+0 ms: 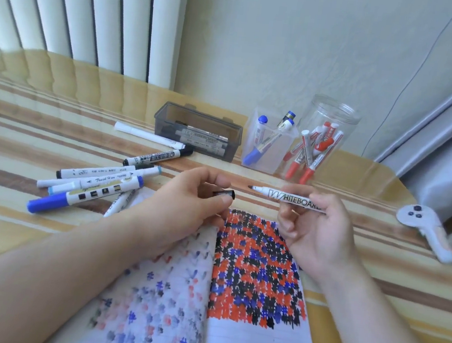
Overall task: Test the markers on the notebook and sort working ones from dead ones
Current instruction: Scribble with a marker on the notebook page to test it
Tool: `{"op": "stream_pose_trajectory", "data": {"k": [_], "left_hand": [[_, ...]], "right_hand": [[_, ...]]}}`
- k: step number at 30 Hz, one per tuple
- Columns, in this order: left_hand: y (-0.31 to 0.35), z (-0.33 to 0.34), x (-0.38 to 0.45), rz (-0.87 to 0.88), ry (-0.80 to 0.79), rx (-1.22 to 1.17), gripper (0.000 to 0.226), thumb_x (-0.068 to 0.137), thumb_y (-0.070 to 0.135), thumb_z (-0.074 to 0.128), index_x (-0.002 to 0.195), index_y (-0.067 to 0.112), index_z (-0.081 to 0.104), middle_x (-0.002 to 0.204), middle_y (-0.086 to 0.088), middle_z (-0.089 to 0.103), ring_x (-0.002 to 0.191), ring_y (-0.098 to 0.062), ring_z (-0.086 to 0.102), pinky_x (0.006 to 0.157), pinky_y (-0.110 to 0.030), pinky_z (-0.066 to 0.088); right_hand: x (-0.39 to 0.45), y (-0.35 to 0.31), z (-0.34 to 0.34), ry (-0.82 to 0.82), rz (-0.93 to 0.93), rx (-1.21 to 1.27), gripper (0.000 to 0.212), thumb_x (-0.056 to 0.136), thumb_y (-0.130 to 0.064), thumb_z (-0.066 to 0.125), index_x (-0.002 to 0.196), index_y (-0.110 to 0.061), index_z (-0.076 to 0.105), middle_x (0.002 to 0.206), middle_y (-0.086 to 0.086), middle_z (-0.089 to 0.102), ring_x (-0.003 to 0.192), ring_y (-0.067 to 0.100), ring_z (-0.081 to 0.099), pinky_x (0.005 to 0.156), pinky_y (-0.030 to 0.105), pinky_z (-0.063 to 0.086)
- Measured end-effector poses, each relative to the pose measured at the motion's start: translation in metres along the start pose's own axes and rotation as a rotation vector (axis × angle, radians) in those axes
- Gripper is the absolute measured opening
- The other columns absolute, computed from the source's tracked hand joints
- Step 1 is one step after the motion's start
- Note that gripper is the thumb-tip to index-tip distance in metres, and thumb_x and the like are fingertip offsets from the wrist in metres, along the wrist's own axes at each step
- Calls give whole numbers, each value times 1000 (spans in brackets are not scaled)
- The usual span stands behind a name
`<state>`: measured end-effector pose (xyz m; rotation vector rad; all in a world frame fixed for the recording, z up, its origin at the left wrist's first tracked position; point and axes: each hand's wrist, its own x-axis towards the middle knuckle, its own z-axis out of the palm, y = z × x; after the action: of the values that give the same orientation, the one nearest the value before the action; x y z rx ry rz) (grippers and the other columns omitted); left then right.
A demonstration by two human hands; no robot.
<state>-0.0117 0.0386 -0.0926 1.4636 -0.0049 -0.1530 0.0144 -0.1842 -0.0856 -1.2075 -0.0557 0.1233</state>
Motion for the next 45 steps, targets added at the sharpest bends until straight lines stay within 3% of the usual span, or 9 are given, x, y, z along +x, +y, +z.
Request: {"op": "stream_pose_trajectory", "data": {"k": [4,7,11,29,34,38,40,43,45], "left_hand": [[-1,-1,1,12,-3,20,18,96,0,64,113,6,63,100,-15,70,76,-13,65,79,-30,63],[-2,0,2,29,-22,54,15,96,1,65,110,6,64,98,-12,70,77,-12,66,75,-26,62],[-4,0,2,37,-27,73,15,95,2,66,110,6,65,96,-10,72,78,-13,66,72,-22,60],[-1,-3,-1,61,-16,224,15,93,11,73,106,15,69,97,-11,76,79,-15,73,81,-30,63],[0,-1,-2,76,-60,125,12,101,14,60,105,8,70,80,-1,71,75,-12,66,72,-24,59],[0,-4,-2,68,-75,113,15,102,16,58,102,7,70,78,-3,71,71,-12,64,69,-25,58],[-1,-3,-3,89,-93,175,11,101,14,60,100,9,69,79,-4,73,69,-12,65,67,-23,58],[-1,-2,-6,155,-91,258,7,102,12,59,102,13,67,75,0,73,67,-10,67,66,-21,58],[4,-5,-7,229,-69,372,6,102,15,60,102,19,66,77,2,74,69,-9,69,67,-21,57]], "right_hand": [[-2,-1,-8,-45,-3,73,31,59,-28,66,85,-13,58,65,13,55,55,22,45,49,27,36],[-1,4,-6,-38,1,17,9,74,-18,52,79,-13,58,61,11,55,58,22,47,52,29,35],[0,4,-3,-28,-11,-37,18,80,-17,44,77,-13,61,61,13,58,57,20,50,52,28,37],[-5,1,-1,-81,17,-115,19,79,-16,55,76,-17,73,66,9,61,62,17,54,54,26,42],[-11,-9,-5,-181,-57,-332,9,85,-15,80,92,-21,81,80,16,74,62,19,58,50,22,42],[-19,-13,-8,-82,-301,-940,31,81,-22,83,97,-48,78,91,-16,77,78,5,69,75,25,53],[-23,-10,-6,-41,-354,-1094,36,83,-20,83,93,-53,74,95,-27,74,85,3,69,78,27,53],[-27,-6,-1,-33,-310,-1065,28,88,-16,80,93,-43,74,88,-16,76,68,7,65,63,30,51],[-28,-6,6,-61,-210,-859,23,92,-5,73,91,-29,73,81,1,78,51,8,57,52,27,42]]}}
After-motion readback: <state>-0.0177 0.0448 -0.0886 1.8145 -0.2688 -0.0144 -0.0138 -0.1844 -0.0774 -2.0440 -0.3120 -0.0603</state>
